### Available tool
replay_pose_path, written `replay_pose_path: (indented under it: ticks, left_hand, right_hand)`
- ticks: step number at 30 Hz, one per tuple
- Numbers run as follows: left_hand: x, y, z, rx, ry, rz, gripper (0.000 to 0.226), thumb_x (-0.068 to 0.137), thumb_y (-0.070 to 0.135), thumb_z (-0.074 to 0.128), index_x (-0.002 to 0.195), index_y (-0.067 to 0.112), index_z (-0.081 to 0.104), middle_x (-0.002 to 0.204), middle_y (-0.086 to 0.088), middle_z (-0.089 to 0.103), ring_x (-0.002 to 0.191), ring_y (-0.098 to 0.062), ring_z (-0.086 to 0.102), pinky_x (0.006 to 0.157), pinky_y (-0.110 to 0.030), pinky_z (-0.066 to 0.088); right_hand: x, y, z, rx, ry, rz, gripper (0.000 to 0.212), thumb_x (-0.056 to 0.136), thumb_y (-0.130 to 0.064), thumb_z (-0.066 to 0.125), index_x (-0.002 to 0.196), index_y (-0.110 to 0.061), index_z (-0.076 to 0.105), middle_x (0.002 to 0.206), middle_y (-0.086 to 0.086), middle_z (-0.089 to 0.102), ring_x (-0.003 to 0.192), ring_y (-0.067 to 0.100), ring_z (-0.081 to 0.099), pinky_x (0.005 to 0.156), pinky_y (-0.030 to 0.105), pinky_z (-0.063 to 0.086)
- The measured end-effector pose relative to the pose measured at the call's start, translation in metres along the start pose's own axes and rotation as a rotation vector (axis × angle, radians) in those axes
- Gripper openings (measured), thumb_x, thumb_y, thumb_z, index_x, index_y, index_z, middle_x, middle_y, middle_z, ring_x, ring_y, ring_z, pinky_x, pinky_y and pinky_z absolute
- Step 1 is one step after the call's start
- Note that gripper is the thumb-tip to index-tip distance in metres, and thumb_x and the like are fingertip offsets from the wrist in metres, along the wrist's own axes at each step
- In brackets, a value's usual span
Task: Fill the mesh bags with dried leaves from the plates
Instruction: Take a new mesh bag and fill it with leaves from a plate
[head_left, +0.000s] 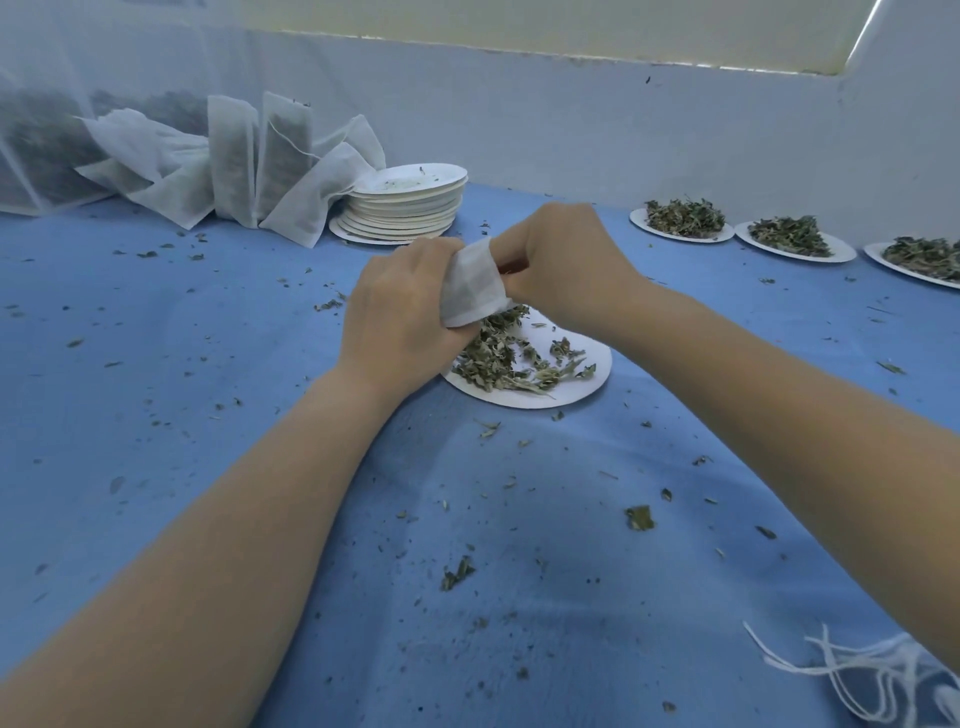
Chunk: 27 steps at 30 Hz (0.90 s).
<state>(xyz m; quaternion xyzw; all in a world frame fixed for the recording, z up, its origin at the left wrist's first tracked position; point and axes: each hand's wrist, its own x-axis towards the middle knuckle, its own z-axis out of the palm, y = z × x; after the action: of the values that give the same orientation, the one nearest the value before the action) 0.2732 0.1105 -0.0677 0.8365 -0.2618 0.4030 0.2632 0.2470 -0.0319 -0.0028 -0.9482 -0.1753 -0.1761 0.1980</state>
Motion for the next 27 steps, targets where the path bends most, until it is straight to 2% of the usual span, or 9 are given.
replay_pose_path:
  ticks: [5,7,9,11,15,18,21,25,27]
  left_hand:
    - [0.000,0.004,-0.002,-0.043,0.050,0.008,0.038,0.068,0.028,0.069,0.092,-0.001,0.063,0.077,-0.012,0.064,0.064,-0.033,0.058,0.062,-0.027,0.034]
    - [0.000,0.006,-0.002,-0.074,0.066,0.006,0.043,0.069,0.037,0.058,0.089,0.000,0.063,0.074,-0.010,0.063,0.062,-0.031,0.057,0.061,-0.025,0.034]
    - [0.000,0.007,-0.001,-0.080,0.066,-0.021,0.042,0.065,0.035,0.063,0.089,0.000,0.064,0.074,-0.010,0.064,0.063,-0.030,0.057,0.061,-0.024,0.034]
    - [0.001,0.008,-0.001,-0.079,0.047,-0.080,0.041,0.060,0.024,0.074,0.092,0.000,0.064,0.077,-0.011,0.065,0.066,-0.032,0.058,0.062,-0.027,0.036]
    - [0.001,0.005,-0.002,-0.118,0.002,-0.130,0.046,0.064,0.029,0.069,0.103,0.006,0.063,0.088,-0.007,0.065,0.076,-0.031,0.059,0.065,-0.031,0.041]
    - [0.002,-0.003,-0.004,-0.132,0.002,-0.148,0.047,0.066,0.029,0.067,0.109,0.011,0.061,0.097,-0.005,0.065,0.083,-0.031,0.059,0.067,-0.034,0.043]
    - [0.002,-0.008,-0.004,-0.114,0.020,-0.185,0.045,0.069,0.026,0.074,0.110,0.012,0.060,0.097,-0.004,0.065,0.084,-0.030,0.058,0.066,-0.032,0.042]
    - [0.002,-0.005,-0.005,-0.135,0.014,-0.182,0.045,0.069,0.028,0.071,0.108,0.009,0.061,0.095,-0.006,0.065,0.083,-0.031,0.058,0.068,-0.039,0.046]
    - [0.001,-0.002,-0.004,-0.149,0.028,-0.183,0.042,0.069,0.028,0.068,0.104,0.006,0.062,0.091,-0.008,0.065,0.082,-0.032,0.058,0.069,-0.038,0.045]
  right_hand:
    - [0.003,-0.011,-0.001,0.039,-0.105,-0.013,0.026,0.082,-0.005,0.060,0.078,-0.028,0.071,0.053,-0.009,0.045,0.047,0.009,0.034,0.046,0.010,0.032]
    - [0.006,-0.012,0.000,0.005,-0.173,-0.015,0.023,0.083,-0.006,0.058,0.077,-0.024,0.070,0.057,-0.007,0.044,0.050,0.008,0.035,0.046,0.012,0.031]
    - [0.009,-0.013,0.002,-0.074,-0.232,-0.015,0.023,0.084,-0.003,0.053,0.066,-0.015,0.061,0.057,-0.004,0.041,0.052,0.008,0.033,0.046,0.013,0.030]
    - [0.011,-0.016,0.004,-0.145,-0.262,-0.020,0.036,0.083,0.000,0.048,0.054,-0.020,0.042,0.056,-0.005,0.036,0.051,0.008,0.030,0.045,0.013,0.029]
    - [0.012,-0.015,0.000,-0.126,-0.268,-0.049,0.046,0.086,-0.001,0.047,0.058,-0.036,0.037,0.063,-0.013,0.038,0.056,0.004,0.035,0.051,0.005,0.033]
    - [0.011,-0.013,-0.005,-0.113,-0.213,-0.082,0.035,0.084,-0.002,0.047,0.062,-0.030,0.048,0.059,-0.014,0.043,0.055,0.014,0.038,0.054,0.004,0.033]
    - [0.007,-0.015,-0.011,0.015,-0.063,-0.106,0.026,0.079,-0.005,0.057,0.090,-0.023,0.073,0.071,-0.016,0.060,0.077,-0.004,0.052,0.067,-0.001,0.036]
    - [0.009,-0.016,-0.004,-0.119,0.027,-0.136,0.022,0.073,-0.002,0.056,0.090,-0.004,0.071,0.083,0.004,0.066,0.080,0.016,0.059,0.078,0.024,0.046]
    - [0.013,-0.018,0.002,-0.155,0.015,-0.106,0.016,0.076,-0.007,0.059,0.088,-0.006,0.070,0.077,0.003,0.060,0.071,0.015,0.051,0.069,0.021,0.041]
